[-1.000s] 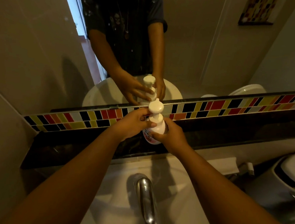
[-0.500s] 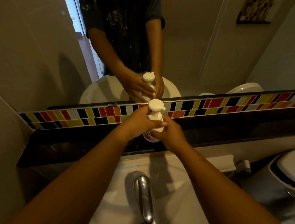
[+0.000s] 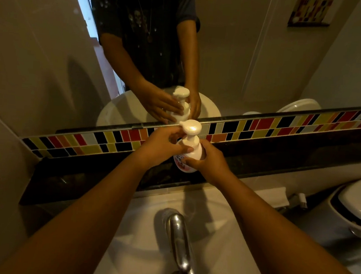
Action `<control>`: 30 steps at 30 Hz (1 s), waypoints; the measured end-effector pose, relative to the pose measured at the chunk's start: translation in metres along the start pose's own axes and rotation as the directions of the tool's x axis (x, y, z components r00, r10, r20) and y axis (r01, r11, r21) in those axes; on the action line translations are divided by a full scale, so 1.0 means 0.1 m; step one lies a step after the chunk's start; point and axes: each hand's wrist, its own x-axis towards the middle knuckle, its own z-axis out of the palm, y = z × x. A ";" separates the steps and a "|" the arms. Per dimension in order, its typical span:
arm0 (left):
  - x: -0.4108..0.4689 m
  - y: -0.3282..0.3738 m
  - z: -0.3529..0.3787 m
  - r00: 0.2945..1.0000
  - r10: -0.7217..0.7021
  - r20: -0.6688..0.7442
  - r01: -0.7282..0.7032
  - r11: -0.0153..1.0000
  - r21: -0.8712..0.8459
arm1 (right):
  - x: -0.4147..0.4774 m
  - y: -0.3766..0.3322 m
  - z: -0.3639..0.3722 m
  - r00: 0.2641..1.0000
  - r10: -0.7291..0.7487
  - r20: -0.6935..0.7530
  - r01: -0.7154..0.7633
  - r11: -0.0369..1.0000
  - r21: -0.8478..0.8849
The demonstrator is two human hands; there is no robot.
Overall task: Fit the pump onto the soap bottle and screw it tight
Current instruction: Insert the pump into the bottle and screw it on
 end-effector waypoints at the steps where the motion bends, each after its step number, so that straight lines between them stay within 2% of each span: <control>1: 0.01 0.02 0.05 1.000 0.002 -0.006 -0.002 1.000 -0.001 | 0.00 0.00 0.00 1.000 -0.001 0.001 0.001 1.000 0.005; 7: 0.12 0.07 0.27 0.997 -0.053 -0.059 0.052 0.998 -0.023 | 0.03 0.04 0.03 1.000 -0.005 -0.001 0.005 1.000 0.020; 11: 0.07 0.04 0.19 0.996 -0.031 -0.087 0.029 0.999 -0.022 | 0.03 0.06 0.02 1.000 -0.014 0.005 0.014 1.000 0.024; 17: -0.01 -0.06 -0.05 0.999 -0.031 -0.005 0.031 0.995 -0.093 | 0.03 0.09 0.00 1.000 -0.022 0.021 0.021 0.999 0.036; 21: -0.01 -0.02 0.04 1.000 0.005 0.002 -0.005 0.998 -0.058 | 0.04 0.08 0.01 1.000 -0.016 0.012 0.016 0.999 0.035; 26: 0.10 -0.03 0.17 1.000 -0.023 -0.020 0.022 0.999 -0.034 | 0.05 0.05 0.00 1.000 -0.009 0.025 0.009 1.000 0.004; 30: 0.16 0.00 0.09 0.997 -0.028 0.071 0.023 0.998 0.065 | 0.08 0.08 -0.05 0.998 -0.009 0.057 0.010 1.000 -0.013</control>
